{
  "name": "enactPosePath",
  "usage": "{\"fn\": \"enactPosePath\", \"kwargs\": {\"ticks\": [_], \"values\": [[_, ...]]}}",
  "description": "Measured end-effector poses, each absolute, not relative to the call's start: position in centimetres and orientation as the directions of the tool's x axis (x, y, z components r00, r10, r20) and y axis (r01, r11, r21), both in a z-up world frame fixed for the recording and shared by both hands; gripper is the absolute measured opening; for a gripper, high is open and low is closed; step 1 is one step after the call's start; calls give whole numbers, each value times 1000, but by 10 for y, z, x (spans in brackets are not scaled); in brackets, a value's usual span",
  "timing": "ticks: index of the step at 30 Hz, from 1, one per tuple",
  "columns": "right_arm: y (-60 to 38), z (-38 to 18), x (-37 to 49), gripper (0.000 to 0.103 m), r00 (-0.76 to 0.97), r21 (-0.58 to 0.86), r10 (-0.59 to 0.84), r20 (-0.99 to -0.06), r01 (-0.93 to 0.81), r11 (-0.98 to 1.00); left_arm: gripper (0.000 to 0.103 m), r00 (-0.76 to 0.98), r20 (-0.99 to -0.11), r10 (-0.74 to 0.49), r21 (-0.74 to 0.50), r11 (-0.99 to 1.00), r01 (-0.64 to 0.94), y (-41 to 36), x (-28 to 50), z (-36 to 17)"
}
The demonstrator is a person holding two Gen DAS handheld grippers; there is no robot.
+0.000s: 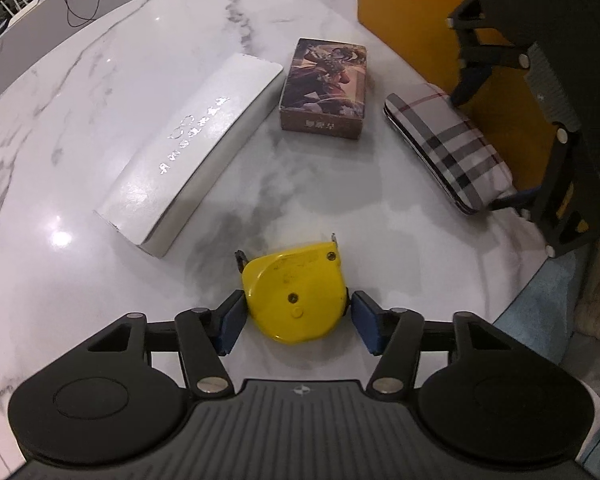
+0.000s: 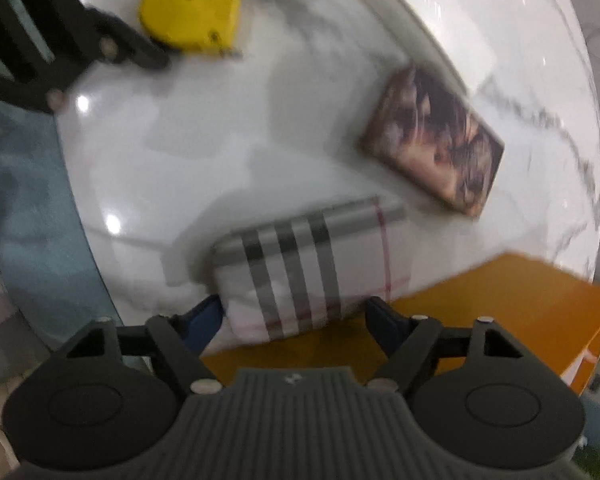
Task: Organize rigid objects
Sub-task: 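Grasp the yellow tape measure with the left tool, then grasp the plaid case with right tool while left tool holds the tape measure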
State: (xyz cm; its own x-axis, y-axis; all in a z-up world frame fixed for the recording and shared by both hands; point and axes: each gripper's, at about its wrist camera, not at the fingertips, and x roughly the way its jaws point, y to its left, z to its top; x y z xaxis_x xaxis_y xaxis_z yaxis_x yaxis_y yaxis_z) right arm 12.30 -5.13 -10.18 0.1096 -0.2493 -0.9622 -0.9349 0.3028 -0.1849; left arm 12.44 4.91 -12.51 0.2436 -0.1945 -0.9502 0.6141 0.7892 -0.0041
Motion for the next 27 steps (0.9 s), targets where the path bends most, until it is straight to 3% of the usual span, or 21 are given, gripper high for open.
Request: {"fn": "enactPosePath", "kwargs": {"ticks": [7, 9, 11, 13, 15, 16, 17, 21, 27], "values": [[-31, -90, 106, 65, 172, -206, -146, -974, -942, 264, 65, 224, -960, -166, 0, 803, 596, 52, 128, -125], [-25, -86, 101, 56, 179, -202, -109, -978, -946, 254, 65, 227, -961, -158, 5, 810, 587, 56, 128, -125], [-17, -84, 97, 34, 184, -200, -86, -979, -947, 251, 65, 230, -961, -151, 12, 812, 583, 59, 128, -125], [-11, -82, 96, 29, 165, -183, -89, -982, -948, 261, 65, 232, -962, -145, 15, 819, 573, 62, 127, -124], [-10, -79, 99, 46, 181, -204, -110, -977, -945, 255, 65, 234, -961, -145, 16, 820, 573, 64, 126, -124], [-9, -78, 105, 68, 196, -223, -125, -973, -940, 260, 65, 237, -961, -145, 18, 818, 575, 64, 125, -124], [-14, -77, 112, 77, 196, -227, -136, -971, -934, 275, 65, 238, -961, -144, 20, 817, 576, 64, 125, -124], [-37, -79, 134, 77, 150, -213, -217, -965, -927, 308, 65, 235, -963, -135, 27, 817, 577, 61, 125, -123], [-57, -91, 146, 86, 103, -179, -300, -948, -955, 238, 65, 236, -962, -141, 21, 818, 575, 60, 128, -125]]}}
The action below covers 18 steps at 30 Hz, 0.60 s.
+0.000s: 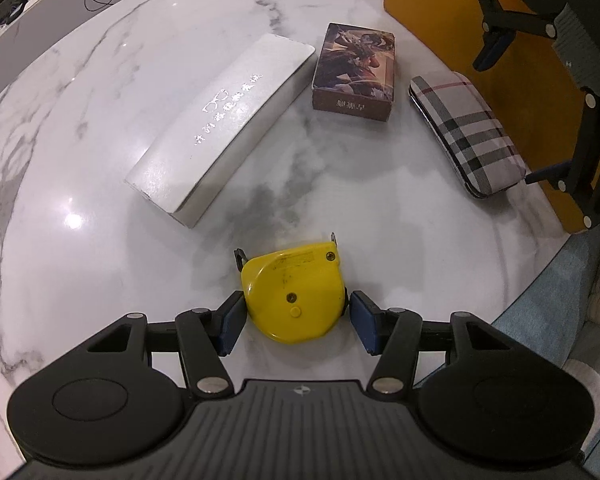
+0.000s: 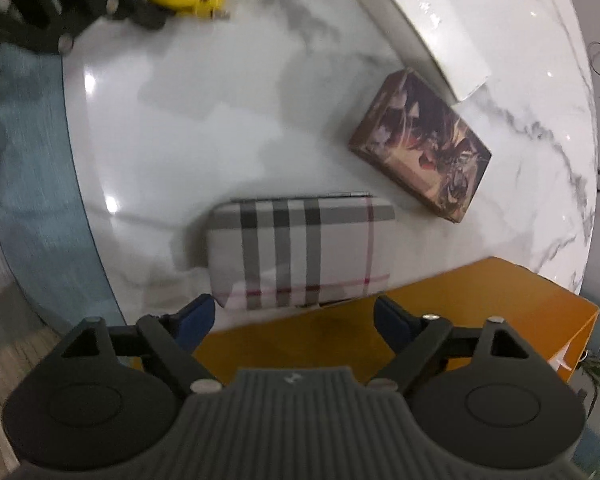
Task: Organize rigid objects
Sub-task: 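Grasp the plaid case with right tool while left tool holds the tape measure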
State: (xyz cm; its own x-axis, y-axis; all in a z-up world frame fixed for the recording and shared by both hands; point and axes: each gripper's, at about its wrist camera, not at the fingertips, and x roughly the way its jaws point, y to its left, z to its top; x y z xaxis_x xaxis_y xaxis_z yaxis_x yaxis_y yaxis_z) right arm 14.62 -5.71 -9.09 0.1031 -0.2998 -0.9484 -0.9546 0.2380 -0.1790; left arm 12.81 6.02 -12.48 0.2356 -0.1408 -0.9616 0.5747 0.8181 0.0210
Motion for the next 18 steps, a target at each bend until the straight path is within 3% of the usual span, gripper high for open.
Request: {"fn": "enactPosePath", "kwargs": {"ticks": [7, 12, 18], "values": [[-61, -107, 151, 89, 107, -160, -347, -932, -979, 127, 65, 232, -960, -157, 3, 823, 568, 60, 129, -122], [-63, -119, 158, 97, 145, -176, -359, -922, -983, 54, 65, 230, -958, -170, -12, 828, 561, 63, 131, -122], [-63, -121, 164, 83, 125, -125, -329, -936, -992, -19, 65, 232, -957, -174, -14, 827, 562, 64, 132, -121]]}}
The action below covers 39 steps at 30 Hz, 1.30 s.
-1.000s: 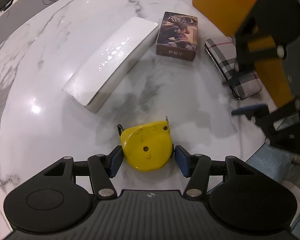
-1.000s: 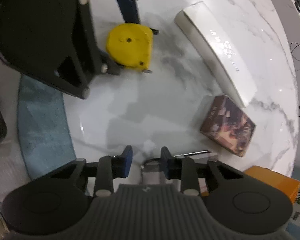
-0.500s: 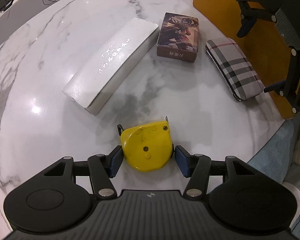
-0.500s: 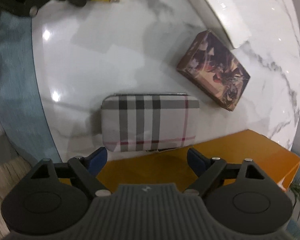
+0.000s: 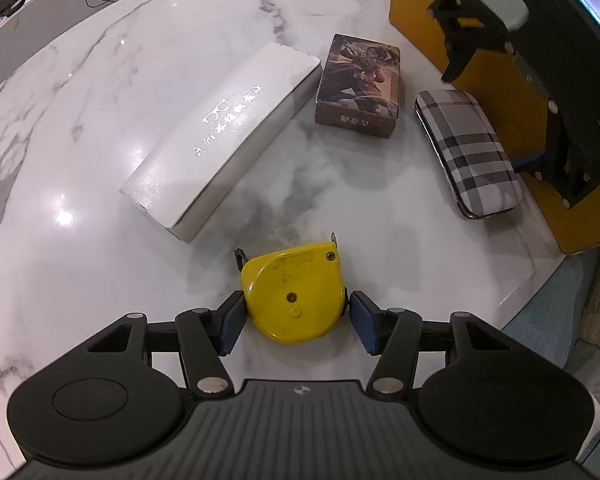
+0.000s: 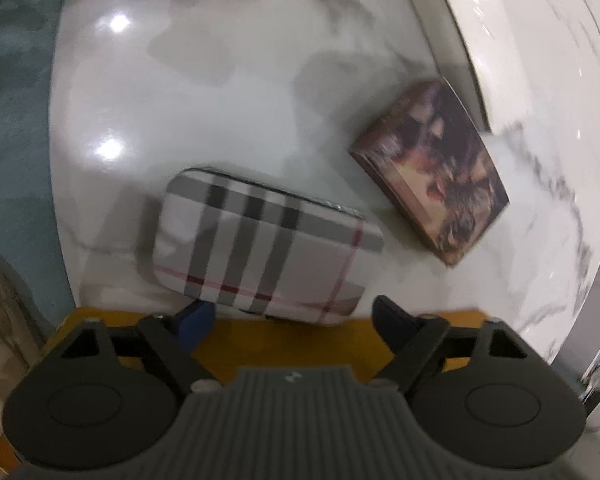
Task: Organize rigid objects
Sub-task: 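Grasp the plaid case with right tool while left tool holds the tape measure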
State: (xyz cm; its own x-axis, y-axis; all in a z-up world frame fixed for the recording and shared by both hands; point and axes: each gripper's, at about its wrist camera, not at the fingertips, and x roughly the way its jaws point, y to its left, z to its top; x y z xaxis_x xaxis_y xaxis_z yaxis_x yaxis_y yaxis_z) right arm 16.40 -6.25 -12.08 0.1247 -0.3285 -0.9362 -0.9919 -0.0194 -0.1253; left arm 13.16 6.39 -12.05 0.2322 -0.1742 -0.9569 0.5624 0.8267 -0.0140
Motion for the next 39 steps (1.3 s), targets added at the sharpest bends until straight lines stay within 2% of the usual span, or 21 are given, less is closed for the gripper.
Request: {"fn": "enactPosePath", "kwargs": {"ticks": [3, 11, 17, 26, 31, 39], "values": [[-52, -114, 157, 82, 117, -110, -294, -949, -993, -40, 65, 231, -958, -170, -10, 825, 566, 63, 131, -120], [-28, -94, 138, 69, 106, -115, -162, -981, -992, 47, 65, 224, -961, -162, -6, 822, 570, 66, 127, -119], [-8, -85, 118, 68, 114, -121, -58, -992, -983, 138, 65, 218, -963, -158, -3, 815, 579, 69, 119, -120], [9, -76, 69, 64, 194, -194, 16, -981, -974, -116, 65, 222, -962, -156, 8, 801, 598, 71, 110, -121], [3, -67, 58, 63, 202, -203, 17, -979, -971, -130, 65, 216, -962, -168, -6, 802, 597, 75, 108, -123], [-4, -67, 67, 74, 234, -234, -13, -972, -971, 36, 68, 231, -961, -151, 26, 785, 619, 76, 96, -123]]}}
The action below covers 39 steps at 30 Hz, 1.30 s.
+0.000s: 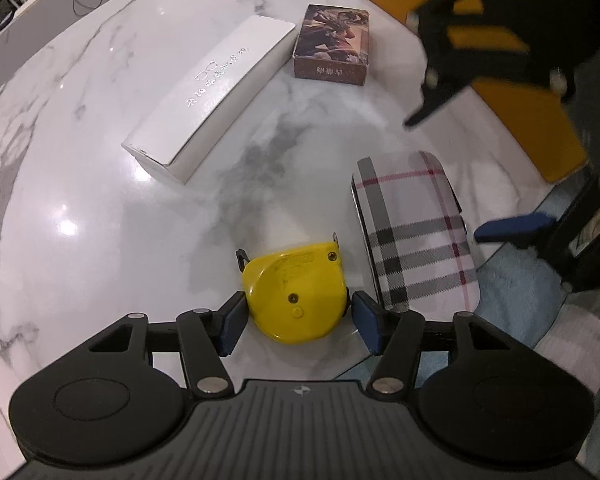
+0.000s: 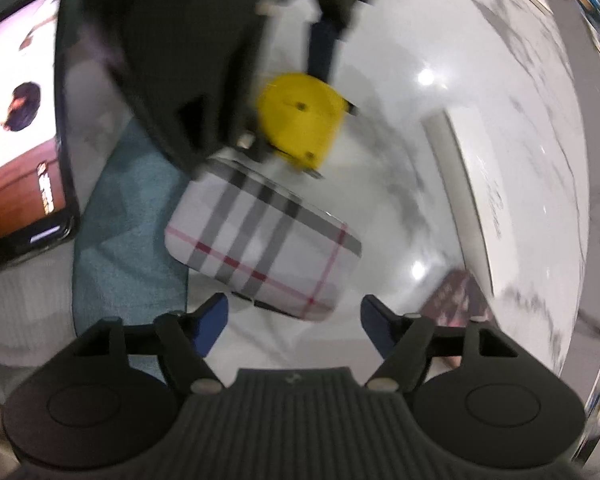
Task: Organize rigid objects
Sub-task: 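Grasp the plaid case with right tool while left tool holds the tape measure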
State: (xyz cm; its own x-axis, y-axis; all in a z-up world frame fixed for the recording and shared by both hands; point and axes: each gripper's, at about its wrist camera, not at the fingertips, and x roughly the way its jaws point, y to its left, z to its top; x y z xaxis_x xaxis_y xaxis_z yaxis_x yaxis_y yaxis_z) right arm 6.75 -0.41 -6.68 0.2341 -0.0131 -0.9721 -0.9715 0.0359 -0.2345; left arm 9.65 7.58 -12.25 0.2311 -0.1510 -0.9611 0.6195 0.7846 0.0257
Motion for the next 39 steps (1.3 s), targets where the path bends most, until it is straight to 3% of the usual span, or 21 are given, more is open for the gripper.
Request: {"fn": "enactPosePath", "kwargs": {"ticks": [9, 15, 18, 21, 25, 34, 36, 39], "values": [[-27, -44, 76, 78, 296, -241, 39, -954, -842, 483, 70, 257, -949, -184, 15, 785, 619, 81, 92, -116], [-50, -48, 80, 80, 349, -104, 102, -931, -525, 845, 70, 270, -938, -216, 7, 770, 638, 86, 93, -112], [-65, -55, 80, 87, 367, 21, 141, -920, -311, 950, 70, 263, -941, -210, 9, 765, 644, 85, 92, -111], [-75, -69, 79, 87, 339, 171, 206, -918, -130, 977, 70, 244, -948, -204, 0, 767, 641, 86, 94, -111], [-71, -79, 71, 87, 356, 233, 230, -906, -35, 972, 64, 215, -956, -199, -13, 764, 645, 88, 97, -113], [-44, -83, 66, 89, 417, 158, 178, -892, -81, 984, 67, 225, -961, -161, 34, 738, 674, 100, 96, -121], [-44, -83, 65, 86, 428, 150, 178, -886, -99, 984, 70, 236, -958, -163, 43, 731, 681, 102, 94, -120], [-45, -81, 63, 74, 432, 152, 196, -881, -135, 979, 72, 244, -955, -166, 40, 745, 666, 102, 96, -120]]}}
